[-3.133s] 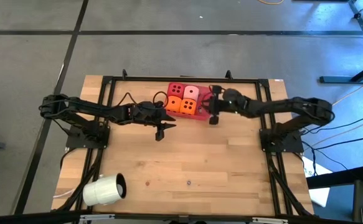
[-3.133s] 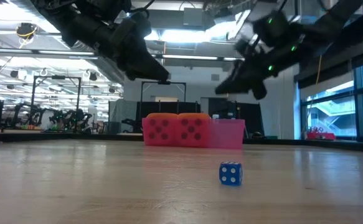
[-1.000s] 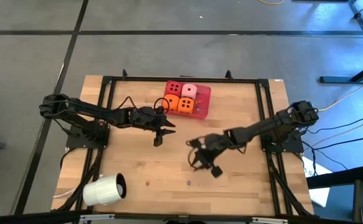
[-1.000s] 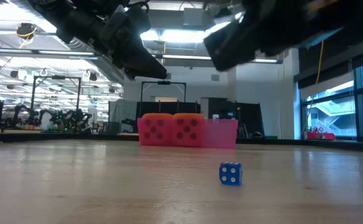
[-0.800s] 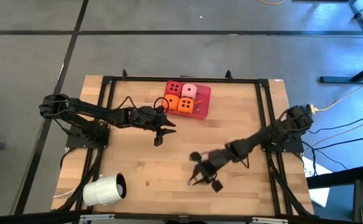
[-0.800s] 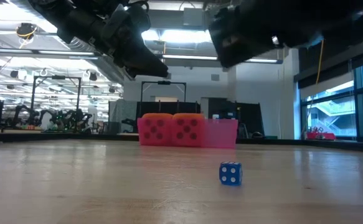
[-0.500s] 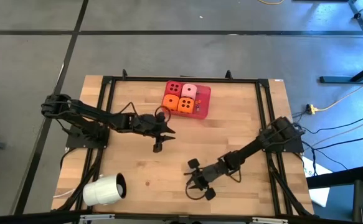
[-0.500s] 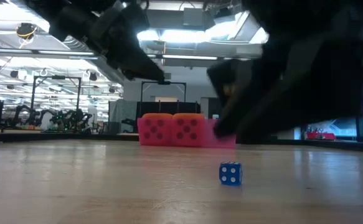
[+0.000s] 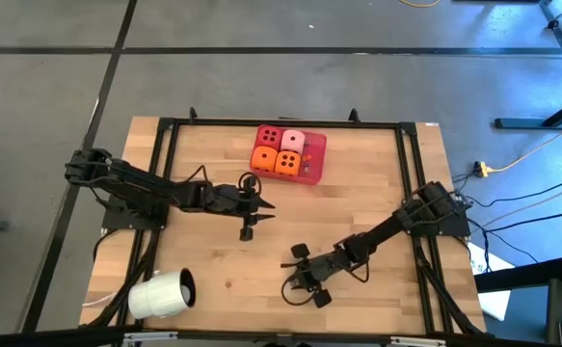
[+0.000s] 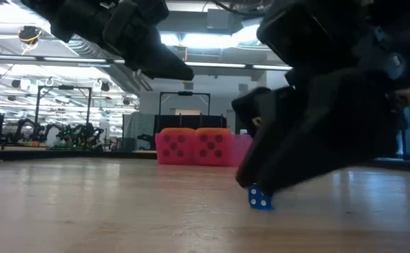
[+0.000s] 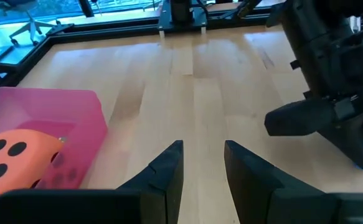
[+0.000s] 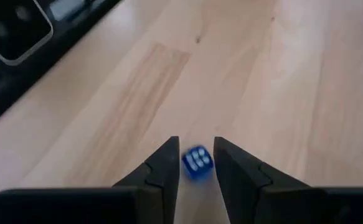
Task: Pick & Place Dice
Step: Put the small blue dice into the red container
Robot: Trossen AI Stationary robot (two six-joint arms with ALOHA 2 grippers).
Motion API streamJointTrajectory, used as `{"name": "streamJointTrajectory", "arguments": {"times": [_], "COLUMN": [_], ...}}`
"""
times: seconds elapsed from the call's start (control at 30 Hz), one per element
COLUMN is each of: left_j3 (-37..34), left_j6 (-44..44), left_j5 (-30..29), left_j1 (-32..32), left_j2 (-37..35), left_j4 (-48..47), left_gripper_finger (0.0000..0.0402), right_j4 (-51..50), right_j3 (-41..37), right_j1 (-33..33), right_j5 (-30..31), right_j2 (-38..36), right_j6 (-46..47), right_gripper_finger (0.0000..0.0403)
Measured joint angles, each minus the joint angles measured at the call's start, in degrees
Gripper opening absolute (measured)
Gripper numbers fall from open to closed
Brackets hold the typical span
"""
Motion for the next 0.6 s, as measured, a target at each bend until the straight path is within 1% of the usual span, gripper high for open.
{"name": "streamJointTrajectory", "arguments": {"times": [0.1, 0.37, 0.6], "left_j3": [0.00, 0.00, -0.02], "left_j6": [-0.28, -1.41, -1.68], "left_j5": [0.06, 1.16, 1.14], "left_j1": [-0.02, -0.02, -0.02], "left_j2": [0.00, 0.00, 0.00], "left_j4": [-0.04, -0.04, -0.07], "left_gripper_finger": [0.0111, 0.0111, 0.0112], "right_j4": [-1.96, -2.90, -3.03], "right_j3": [0.00, 0.00, 0.00], "right_j1": [-0.09, -0.29, -0.31], "right_j5": [-0.02, 0.04, 0.19], "right_j2": [0.02, 0.02, 0.02], "right_j6": [1.29, 1.34, 1.32], "right_gripper_finger": [0.0100, 0.0098, 0.0064]}}
